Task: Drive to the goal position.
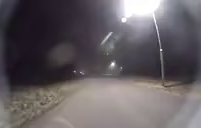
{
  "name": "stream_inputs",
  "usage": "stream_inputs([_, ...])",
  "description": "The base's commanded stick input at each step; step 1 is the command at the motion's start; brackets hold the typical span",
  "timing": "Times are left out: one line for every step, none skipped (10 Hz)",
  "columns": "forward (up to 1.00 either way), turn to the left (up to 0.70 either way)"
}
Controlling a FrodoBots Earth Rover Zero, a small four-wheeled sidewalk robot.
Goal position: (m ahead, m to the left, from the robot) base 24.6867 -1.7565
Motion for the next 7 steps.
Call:
stream_inputs([1.0, 0.0])
stream_inputs([1.0, 0.0])
stream_inputs([1.0, 0.0])
stream_inputs([1.0, 0.0])
stream_inputs([1.0, 0.0])
stream_inputs([1.0, 0.0])
stream_inputs([1.0, 0.0])
